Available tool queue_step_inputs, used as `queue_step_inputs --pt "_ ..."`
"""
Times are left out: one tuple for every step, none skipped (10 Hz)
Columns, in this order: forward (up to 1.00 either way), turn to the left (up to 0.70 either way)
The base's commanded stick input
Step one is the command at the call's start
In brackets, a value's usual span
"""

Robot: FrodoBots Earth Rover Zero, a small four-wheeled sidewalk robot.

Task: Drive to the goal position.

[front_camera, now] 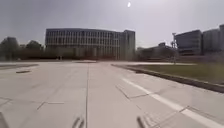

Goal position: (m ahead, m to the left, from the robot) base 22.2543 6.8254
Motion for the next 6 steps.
queue_step_inputs --pt "0.7 0.0" --pt "0.7 0.0" --pt "0.7 0.0" --pt "0.7 0.0" --pt "0.7 0.0" --pt "0.7 0.0"
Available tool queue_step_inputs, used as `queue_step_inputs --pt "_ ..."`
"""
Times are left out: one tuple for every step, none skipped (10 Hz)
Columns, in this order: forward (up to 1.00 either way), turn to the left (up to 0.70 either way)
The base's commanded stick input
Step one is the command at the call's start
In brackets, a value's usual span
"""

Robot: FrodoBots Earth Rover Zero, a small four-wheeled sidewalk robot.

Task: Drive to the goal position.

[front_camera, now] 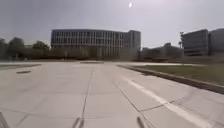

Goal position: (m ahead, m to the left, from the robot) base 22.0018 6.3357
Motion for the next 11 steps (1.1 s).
queue_step_inputs --pt "0.7 0.0" --pt "0.7 0.0" --pt "0.7 0.0" --pt "0.7 0.0" --pt "0.7 0.0" --pt "0.7 0.0" --pt "0.7 0.0" --pt "0.7 0.0" --pt "0.7 0.0" --pt "0.7 0.0" --pt "0.7 0.0"
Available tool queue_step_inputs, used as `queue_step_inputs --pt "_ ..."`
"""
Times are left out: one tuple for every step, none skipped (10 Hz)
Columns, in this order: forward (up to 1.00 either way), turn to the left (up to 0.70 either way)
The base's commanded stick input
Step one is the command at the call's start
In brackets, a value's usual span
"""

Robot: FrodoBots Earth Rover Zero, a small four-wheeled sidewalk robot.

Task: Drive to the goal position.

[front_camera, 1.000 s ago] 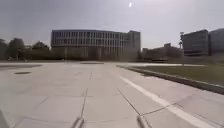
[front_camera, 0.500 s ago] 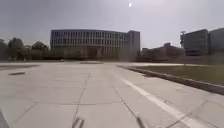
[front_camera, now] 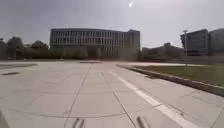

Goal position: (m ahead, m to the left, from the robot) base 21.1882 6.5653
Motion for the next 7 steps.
queue_step_inputs --pt "0.7 0.0" --pt "0.7 0.0" --pt "0.7 0.0" --pt "0.7 0.0" --pt "0.7 0.0" --pt "0.7 0.0" --pt "0.7 0.0"
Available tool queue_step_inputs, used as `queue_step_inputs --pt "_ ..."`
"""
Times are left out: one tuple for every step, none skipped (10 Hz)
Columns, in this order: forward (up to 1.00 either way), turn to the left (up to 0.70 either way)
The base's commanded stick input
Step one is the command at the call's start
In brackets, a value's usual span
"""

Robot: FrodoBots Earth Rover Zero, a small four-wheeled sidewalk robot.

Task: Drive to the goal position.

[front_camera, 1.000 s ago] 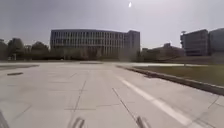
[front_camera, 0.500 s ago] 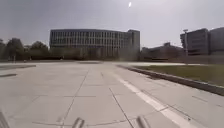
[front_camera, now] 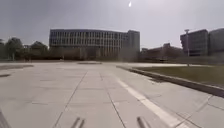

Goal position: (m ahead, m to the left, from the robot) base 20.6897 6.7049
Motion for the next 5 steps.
queue_step_inputs --pt "0.7 0.0" --pt "0.7 0.0" --pt "0.7 0.0" --pt "0.7 0.0" --pt "0.7 0.0"
